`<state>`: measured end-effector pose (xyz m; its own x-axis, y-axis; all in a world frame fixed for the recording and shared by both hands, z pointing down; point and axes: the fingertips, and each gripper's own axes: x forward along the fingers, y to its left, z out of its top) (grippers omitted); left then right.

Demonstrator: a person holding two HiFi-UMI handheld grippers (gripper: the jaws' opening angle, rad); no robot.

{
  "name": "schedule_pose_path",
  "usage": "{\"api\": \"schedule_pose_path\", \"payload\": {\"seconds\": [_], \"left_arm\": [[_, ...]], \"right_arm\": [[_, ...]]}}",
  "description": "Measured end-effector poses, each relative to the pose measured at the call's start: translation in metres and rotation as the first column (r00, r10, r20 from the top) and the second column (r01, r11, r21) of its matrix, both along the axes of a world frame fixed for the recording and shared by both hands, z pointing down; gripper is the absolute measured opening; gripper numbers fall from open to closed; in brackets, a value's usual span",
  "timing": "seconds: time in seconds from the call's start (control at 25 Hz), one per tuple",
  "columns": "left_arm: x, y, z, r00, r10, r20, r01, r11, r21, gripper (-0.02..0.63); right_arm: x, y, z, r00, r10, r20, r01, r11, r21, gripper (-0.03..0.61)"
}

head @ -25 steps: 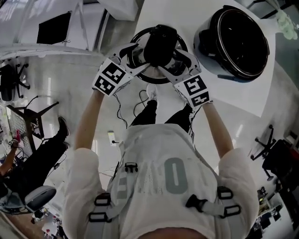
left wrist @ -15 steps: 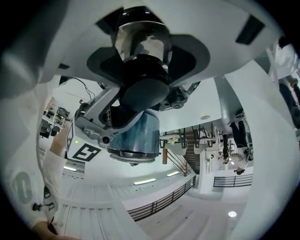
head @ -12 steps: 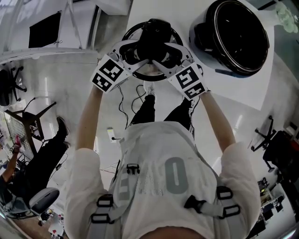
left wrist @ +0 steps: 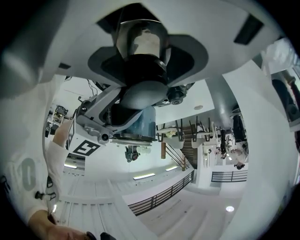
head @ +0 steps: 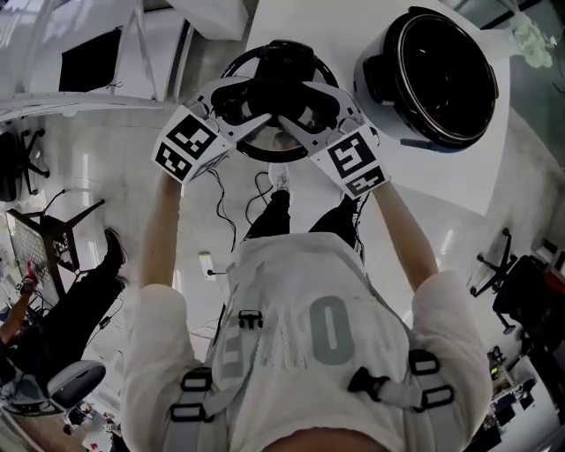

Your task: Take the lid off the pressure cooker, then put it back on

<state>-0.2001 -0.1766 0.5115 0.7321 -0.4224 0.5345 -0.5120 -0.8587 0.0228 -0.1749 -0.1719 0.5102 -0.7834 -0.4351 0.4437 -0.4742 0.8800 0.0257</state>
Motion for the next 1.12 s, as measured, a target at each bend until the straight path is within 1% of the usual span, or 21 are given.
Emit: {"api": "schedule_pose_path", "payload": {"seconds": [0.24,0.36,0.48,0.56,0.72,0.92,1.0,1.12], "left_arm": [[-0.032,-0.004,-0.066,0.998,-0.035,0.059,0.029,0.995,0.092,0.265],[-0.042,-0.009,-0.103,0.996,-0.049,0.075,0.036,0.986,0.165,0.265],[-0.04,-0.017,-0.142,0.996,-0.055,0.071,0.036,0.97,0.241,0.265],[-0.031,-0.023,-0.167,0.997,-0.059,0.05,0.043,0.96,0.277,0.265],[0.007,-0.03,-0.207,0.998,-0.051,0.034,0.037,0.946,0.323,0.265],[0.084,-0.04,-0.227,1.0,0.001,-0.005,0.001,0.932,0.361,0.265],[0.119,-0.045,-0.23,1.0,0.011,-0.018,-0.004,0.932,0.362,0.265],[0.174,-0.053,-0.225,0.999,0.021,-0.035,-0.008,0.94,0.342,0.265]], "right_arm": [[-0.029,-0.005,-0.066,0.999,-0.027,0.045,0.022,0.994,0.106,0.258],[-0.039,-0.011,-0.104,0.997,-0.041,0.06,0.03,0.985,0.17,0.258],[-0.038,-0.019,-0.142,0.997,-0.042,0.072,0.024,0.972,0.232,0.258],[-0.028,-0.024,-0.166,0.996,-0.043,0.076,0.021,0.964,0.265,0.258],[0.009,-0.03,-0.205,0.996,-0.042,0.076,0.016,0.951,0.307,0.258],[0.086,-0.039,-0.224,0.999,0.012,0.031,-0.022,0.937,0.349,0.258],[0.12,-0.044,-0.227,0.999,0.028,0.02,-0.033,0.936,0.35,0.258],[0.175,-0.051,-0.223,0.999,0.043,0.003,-0.042,0.941,0.336,0.258]]}}
